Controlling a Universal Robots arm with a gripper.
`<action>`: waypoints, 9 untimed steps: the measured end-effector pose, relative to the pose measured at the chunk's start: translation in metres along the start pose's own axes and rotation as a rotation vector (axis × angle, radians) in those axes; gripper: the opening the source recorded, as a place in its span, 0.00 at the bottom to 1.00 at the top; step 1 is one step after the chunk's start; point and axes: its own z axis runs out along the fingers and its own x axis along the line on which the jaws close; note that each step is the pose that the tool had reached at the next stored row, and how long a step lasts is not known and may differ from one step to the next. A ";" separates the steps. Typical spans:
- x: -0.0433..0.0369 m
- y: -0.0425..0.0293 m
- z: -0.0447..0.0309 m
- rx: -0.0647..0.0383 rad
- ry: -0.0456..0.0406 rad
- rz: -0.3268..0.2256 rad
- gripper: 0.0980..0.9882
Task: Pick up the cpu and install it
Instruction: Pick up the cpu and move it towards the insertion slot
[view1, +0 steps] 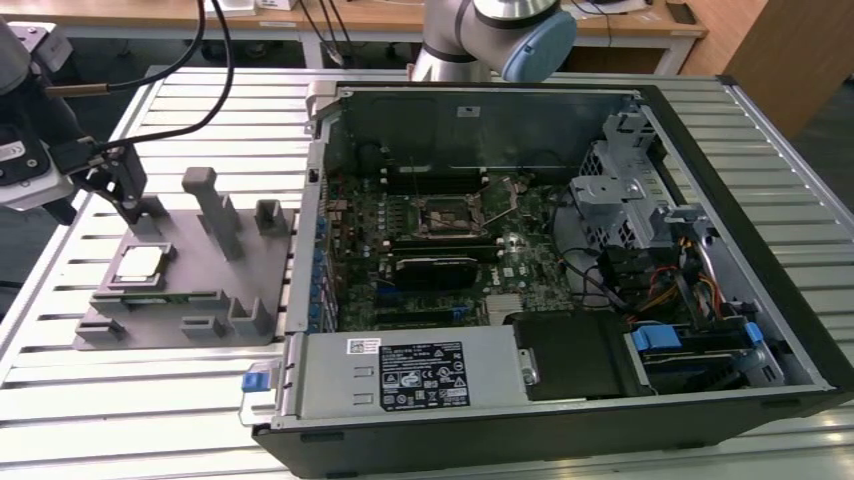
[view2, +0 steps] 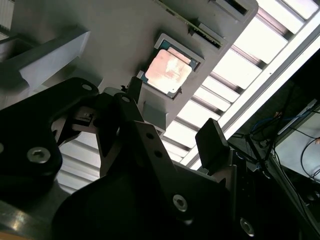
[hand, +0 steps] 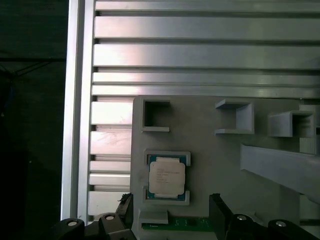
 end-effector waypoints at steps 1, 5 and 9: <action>0.0000 0.0000 0.0002 0.000 0.0001 0.000 0.68; 0.0000 -0.0001 0.0011 0.000 0.0001 0.000 0.68; -0.0012 -0.0004 0.0060 -0.001 0.0001 0.000 0.68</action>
